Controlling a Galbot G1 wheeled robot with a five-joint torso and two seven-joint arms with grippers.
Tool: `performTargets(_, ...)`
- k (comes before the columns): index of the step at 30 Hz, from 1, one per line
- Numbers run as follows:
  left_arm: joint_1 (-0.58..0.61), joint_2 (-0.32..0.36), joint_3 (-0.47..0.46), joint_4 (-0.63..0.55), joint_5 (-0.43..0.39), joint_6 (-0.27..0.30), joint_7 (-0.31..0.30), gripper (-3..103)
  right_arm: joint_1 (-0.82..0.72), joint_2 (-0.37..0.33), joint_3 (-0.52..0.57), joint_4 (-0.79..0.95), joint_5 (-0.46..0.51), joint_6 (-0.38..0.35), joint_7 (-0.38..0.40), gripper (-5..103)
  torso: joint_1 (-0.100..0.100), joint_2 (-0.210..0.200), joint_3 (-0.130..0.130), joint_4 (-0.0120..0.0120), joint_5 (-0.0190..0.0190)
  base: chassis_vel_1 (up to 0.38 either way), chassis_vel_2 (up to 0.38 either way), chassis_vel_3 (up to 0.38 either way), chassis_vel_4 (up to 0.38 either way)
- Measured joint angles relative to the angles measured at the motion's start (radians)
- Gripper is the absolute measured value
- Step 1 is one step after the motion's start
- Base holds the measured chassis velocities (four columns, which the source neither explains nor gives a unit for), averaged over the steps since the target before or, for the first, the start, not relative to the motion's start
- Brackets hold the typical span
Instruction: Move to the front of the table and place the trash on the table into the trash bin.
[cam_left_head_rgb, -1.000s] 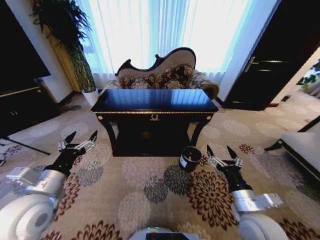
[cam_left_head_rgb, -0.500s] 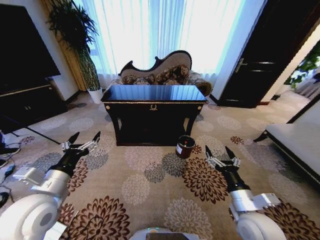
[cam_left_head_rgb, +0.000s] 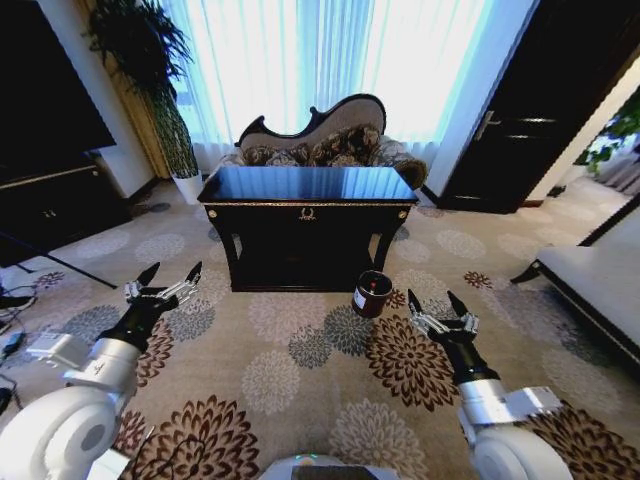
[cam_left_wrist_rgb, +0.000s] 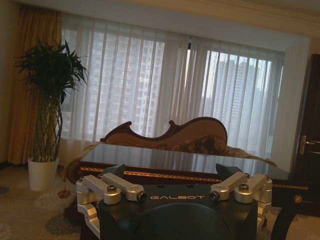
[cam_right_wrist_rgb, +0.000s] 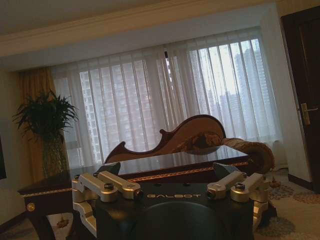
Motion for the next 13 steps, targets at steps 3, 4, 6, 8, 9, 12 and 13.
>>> performTargets(3, 0.0, -0.001, 0.003, 0.0, 0.002, -0.001, 0.0, 100, -0.001, 0.0, 0.0, 0.0, 0.0, 0.001, 0.0, 100, 0.001, 0.0, 0.0, 0.0, 0.0, -0.065, 0.058, 0.052, -0.043)
performTargets(4, 0.0, -0.001, 0.003, 0.0, 0.003, -0.001, 0.0, 100, -0.002, 0.0, 0.0, 0.002, 0.0, 0.002, 0.0, 100, 0.001, 0.0, 0.0, 0.0, 0.0, -0.076, 0.069, 0.074, -0.089)
performTargets(6, 0.0, -0.001, 0.004, 0.0, 0.003, -0.001, 0.0, 100, -0.002, 0.0, 0.0, 0.004, -0.001, 0.003, -0.001, 100, 0.001, 0.0, 0.0, -0.0001, 0.0, -0.076, 0.069, 0.106, -0.089)
performTargets(8, 0.0, -0.001, 0.004, 0.0, 0.003, -0.002, 0.0, 100, -0.002, -0.001, 0.0, 0.006, 0.0, 0.003, -0.001, 100, 0.001, -0.001, 0.0, -0.0001, -0.0001, -0.043, 0.046, 0.046, -0.064)
performTargets(9, 0.0, -0.001, 0.004, 0.0, 0.003, -0.002, 0.0, 100, -0.002, -0.002, 0.001, 0.006, 0.0, 0.003, -0.001, 100, 0.001, -0.001, 0.0, 0.0, -0.0001, 0.0, 0.0, 0.0, 0.0)
performTargets(12, 0.001, -0.001, 0.005, 0.0, 0.003, -0.002, 0.0, 100, -0.002, -0.002, 0.001, 0.002, -0.001, 0.004, -0.001, 100, 0.001, -0.001, 0.0, 0.0, -0.0001, 0.0, 0.0, 0.0, 0.0)
performTargets(13, 0.001, -0.001, 0.007, 0.0, 0.003, -0.002, -0.002, 100, -0.002, -0.002, 0.001, -0.002, -0.001, 0.004, -0.001, 100, 0.001, -0.001, 0.0, 0.0, 0.0, 0.0, 0.0, 0.0, 0.0)
